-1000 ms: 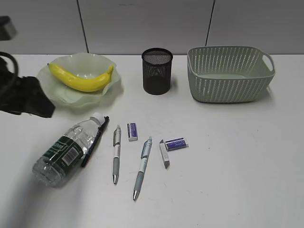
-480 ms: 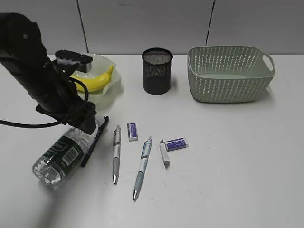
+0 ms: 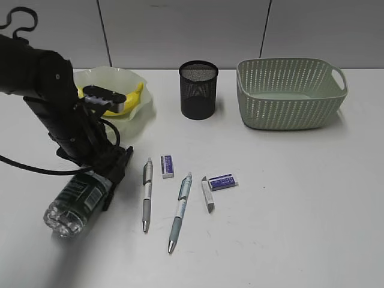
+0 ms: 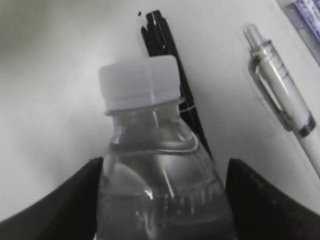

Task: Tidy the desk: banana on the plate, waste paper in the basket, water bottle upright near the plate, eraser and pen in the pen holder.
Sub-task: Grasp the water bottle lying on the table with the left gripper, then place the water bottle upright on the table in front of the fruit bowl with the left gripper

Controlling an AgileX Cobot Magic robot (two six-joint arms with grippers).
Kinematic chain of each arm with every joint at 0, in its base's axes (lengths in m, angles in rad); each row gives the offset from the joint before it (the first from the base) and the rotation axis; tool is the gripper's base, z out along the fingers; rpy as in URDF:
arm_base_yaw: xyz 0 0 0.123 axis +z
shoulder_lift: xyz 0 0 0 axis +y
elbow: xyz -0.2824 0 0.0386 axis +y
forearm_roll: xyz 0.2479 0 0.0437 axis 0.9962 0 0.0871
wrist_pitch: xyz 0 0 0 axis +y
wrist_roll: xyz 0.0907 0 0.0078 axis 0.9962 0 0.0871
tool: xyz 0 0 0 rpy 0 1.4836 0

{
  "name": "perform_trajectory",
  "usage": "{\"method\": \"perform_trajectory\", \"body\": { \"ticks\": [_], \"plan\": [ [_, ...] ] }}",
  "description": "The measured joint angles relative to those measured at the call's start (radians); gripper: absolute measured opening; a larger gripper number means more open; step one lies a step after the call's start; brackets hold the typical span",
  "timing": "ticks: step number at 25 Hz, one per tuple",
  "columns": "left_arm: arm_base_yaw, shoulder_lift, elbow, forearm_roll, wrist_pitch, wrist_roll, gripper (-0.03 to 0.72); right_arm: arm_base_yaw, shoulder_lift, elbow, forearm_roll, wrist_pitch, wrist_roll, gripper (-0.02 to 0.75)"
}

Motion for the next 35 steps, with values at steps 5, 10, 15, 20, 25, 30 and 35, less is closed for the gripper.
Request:
{"method": "perform_trajectory", "body": {
  "ticks": [5, 10, 15, 20, 25, 30, 35],
  "plan": [
    [0.0, 0.01, -0.001, -0.006, -0.008, 0.0, 0.482, 0.0, 0.0, 0.0, 0.0, -0.001, 0.0, 0.549],
    [-0.001, -0.033, 0.001, -0.025, -0.004, 0.0, 0.482, 0.0, 0.0, 0.0, 0.0, -0.001, 0.0, 0.548],
    [-0.002, -0.142, 0.001, -0.057, 0.04, 0.0, 0.48, 0.0, 0.0, 0.0, 0.0, -0.001, 0.0, 0.548],
    [-0.002, -0.291, 0.037, -0.069, 0.085, -0.033, 0.447, 0.0, 0.0, 0.0, 0.0, -0.001, 0.0, 0.549],
    [-0.002, -0.49, 0.166, -0.05, -0.022, -0.044, 0.447, 0.0, 0.0, 0.0, 0.0, -0.001, 0.0, 0.549],
    [-0.002, -0.539, 0.331, -0.036, -0.254, -0.046, 0.447, 0.0, 0.0, 0.0, 0.0, -0.002, 0.0, 0.548],
    [-0.002, -0.538, 0.481, -0.06, -0.525, -0.048, 0.447, 0.0, 0.0, 0.0, 0.0, -0.002, 0.0, 0.548]
  ]
}}
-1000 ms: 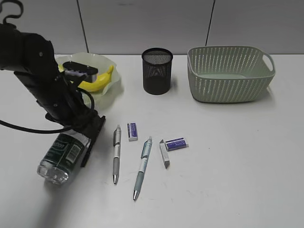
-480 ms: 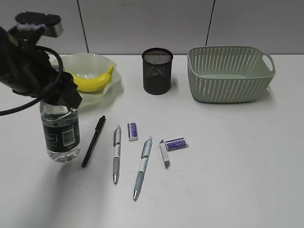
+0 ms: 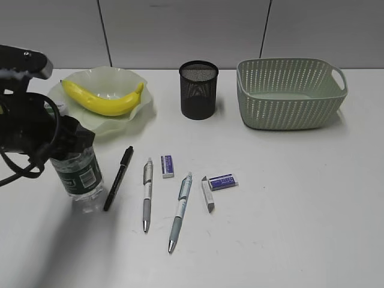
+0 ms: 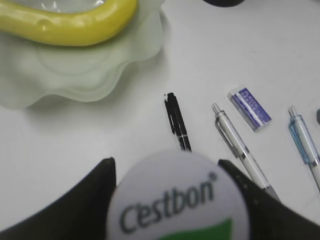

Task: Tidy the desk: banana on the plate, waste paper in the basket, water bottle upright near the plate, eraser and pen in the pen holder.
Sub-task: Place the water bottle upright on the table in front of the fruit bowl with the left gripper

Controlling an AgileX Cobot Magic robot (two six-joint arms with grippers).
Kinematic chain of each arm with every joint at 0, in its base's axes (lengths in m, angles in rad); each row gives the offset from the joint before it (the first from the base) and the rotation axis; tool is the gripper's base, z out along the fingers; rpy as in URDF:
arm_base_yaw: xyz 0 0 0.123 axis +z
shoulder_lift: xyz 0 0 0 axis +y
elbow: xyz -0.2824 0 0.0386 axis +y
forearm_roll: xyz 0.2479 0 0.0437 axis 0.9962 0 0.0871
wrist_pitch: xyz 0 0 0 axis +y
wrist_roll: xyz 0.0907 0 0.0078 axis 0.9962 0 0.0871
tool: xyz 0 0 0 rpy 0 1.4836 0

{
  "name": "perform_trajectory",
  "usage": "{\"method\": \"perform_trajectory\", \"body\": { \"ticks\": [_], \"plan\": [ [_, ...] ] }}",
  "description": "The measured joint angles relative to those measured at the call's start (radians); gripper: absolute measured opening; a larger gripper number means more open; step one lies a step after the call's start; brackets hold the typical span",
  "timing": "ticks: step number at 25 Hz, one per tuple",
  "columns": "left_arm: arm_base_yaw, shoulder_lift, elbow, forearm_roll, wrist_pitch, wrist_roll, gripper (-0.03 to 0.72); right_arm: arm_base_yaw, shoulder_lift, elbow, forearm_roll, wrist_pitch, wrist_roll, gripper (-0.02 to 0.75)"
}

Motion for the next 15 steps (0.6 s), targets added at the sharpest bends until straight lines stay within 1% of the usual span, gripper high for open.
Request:
{"method": "perform_trajectory", "body": {
  "ticks": [4, 15],
  "plan": [
    [0.0, 0.001, 0.03, 0.0, -0.1, 0.0, 0.447, 0.0, 0.0, 0.0, 0.0, 0.0, 0.0, 0.548],
    [0.0, 0.074, 0.032, 0.067, -0.143, -0.001, 0.447, 0.0, 0.0, 0.0, 0.0, 0.0, 0.0, 0.548]
  ]
}}
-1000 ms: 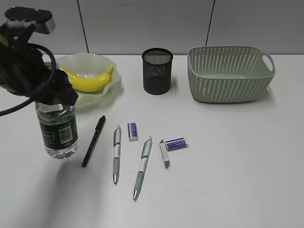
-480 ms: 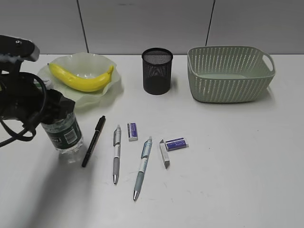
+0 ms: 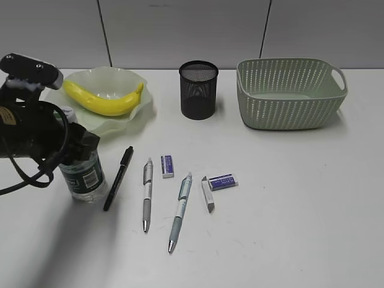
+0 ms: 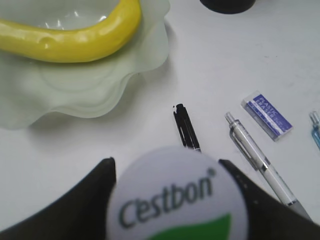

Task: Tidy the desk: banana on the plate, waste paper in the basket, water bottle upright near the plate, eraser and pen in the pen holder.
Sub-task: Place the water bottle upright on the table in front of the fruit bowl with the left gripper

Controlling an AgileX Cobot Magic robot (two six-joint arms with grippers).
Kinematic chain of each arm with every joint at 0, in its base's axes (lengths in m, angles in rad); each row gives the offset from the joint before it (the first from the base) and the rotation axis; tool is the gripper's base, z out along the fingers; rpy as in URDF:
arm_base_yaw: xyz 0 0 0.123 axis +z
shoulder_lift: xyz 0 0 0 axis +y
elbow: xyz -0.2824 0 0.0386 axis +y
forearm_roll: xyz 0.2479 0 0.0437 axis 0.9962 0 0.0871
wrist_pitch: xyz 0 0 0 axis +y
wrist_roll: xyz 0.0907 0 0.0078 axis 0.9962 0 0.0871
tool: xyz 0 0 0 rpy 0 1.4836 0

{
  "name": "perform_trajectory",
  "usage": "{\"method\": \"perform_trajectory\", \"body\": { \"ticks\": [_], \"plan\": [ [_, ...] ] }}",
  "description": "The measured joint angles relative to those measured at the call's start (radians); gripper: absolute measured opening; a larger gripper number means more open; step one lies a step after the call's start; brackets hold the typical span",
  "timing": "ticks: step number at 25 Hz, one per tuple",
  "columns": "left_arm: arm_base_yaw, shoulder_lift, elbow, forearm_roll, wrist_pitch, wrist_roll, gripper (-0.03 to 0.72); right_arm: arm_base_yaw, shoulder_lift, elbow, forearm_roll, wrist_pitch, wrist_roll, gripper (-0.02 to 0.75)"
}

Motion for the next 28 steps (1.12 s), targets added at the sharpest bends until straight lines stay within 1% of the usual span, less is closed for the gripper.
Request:
{"method": "perform_trajectory", "body": {
  "ticks": [4, 7, 10, 15, 18, 22, 24, 28],
  "plan": [
    [0.0, 0.003, 0.0, 0.003, -0.005, -0.001, 0.449, 0.0, 0.0, 0.0, 0.0, 0.0, 0.0, 0.548],
    [0.0, 0.003, 0.0, 0.003, -0.006, -0.001, 0.533, 0.0, 0.0, 0.0, 0.0, 0.0, 0.0, 0.548],
    [0.0, -0.025, 0.0, 0.003, 0.002, -0.001, 0.576, 0.0, 0.0, 0.0, 0.0, 0.0, 0.0, 0.548],
    [0.0, -0.147, 0.0, 0.003, 0.012, -0.001, 0.585, 0.0, 0.0, 0.0, 0.0, 0.0, 0.0, 0.548],
    [0.0, -0.259, 0.0, -0.007, 0.076, 0.0, 0.585, 0.0, 0.0, 0.0, 0.0, 0.0, 0.0, 0.548],
    [0.016, -0.456, -0.019, -0.025, 0.313, 0.0, 0.583, 0.0, 0.0, 0.0, 0.0, 0.0, 0.0, 0.548],
    [0.042, -0.554, -0.042, -0.028, 0.491, -0.008, 0.583, 0.0, 0.0, 0.0, 0.0, 0.0, 0.0, 0.548],
    [0.096, -0.776, -0.072, -0.028, 0.824, -0.082, 0.583, 0.0, 0.0, 0.0, 0.0, 0.0, 0.0, 0.548]
  ]
}}
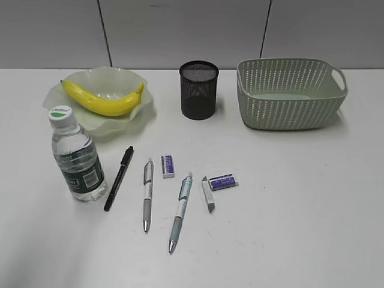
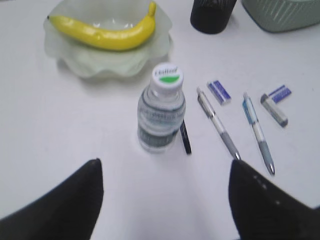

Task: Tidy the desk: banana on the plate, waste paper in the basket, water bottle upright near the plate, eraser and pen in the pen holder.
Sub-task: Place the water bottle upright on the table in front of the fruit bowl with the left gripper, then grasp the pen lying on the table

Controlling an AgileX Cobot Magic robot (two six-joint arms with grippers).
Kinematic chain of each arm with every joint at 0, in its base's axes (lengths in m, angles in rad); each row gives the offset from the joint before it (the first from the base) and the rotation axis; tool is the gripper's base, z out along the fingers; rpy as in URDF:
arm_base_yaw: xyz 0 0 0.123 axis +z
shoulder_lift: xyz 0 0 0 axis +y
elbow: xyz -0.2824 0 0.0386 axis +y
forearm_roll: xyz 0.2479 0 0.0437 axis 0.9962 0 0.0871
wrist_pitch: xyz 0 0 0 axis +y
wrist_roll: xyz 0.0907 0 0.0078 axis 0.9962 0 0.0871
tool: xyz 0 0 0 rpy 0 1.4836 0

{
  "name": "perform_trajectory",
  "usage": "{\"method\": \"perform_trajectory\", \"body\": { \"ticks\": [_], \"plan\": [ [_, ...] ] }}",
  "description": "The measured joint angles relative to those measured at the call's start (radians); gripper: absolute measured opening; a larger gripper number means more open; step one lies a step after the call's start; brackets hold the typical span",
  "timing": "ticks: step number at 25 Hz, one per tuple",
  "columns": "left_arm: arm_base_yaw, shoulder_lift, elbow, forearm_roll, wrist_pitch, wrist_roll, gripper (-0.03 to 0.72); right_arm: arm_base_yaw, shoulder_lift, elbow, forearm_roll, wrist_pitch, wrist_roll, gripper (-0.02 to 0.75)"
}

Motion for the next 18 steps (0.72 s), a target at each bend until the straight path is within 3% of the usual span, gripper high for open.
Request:
{"method": "perform_trajectory", "body": {
  "ticks": [5, 10, 18],
  "plan": [
    [0.029, -0.21, 0.019, 0.004, 0.3, -0.015, 0.56, 0.0, 0.0, 0.0, 0.0, 0.0, 0.0, 0.547],
    [0.029, -0.437, 0.123, 0.005, 0.317, -0.017, 0.536, 0.0, 0.022, -0.001, 0.016, -0.002, -0.017, 0.541],
    [0.032, -0.632, 0.157, 0.01, 0.274, -0.018, 0.531, 0.0, 0.464, -0.087, 0.31, -0.161, -0.25, 0.465]
  ]
}}
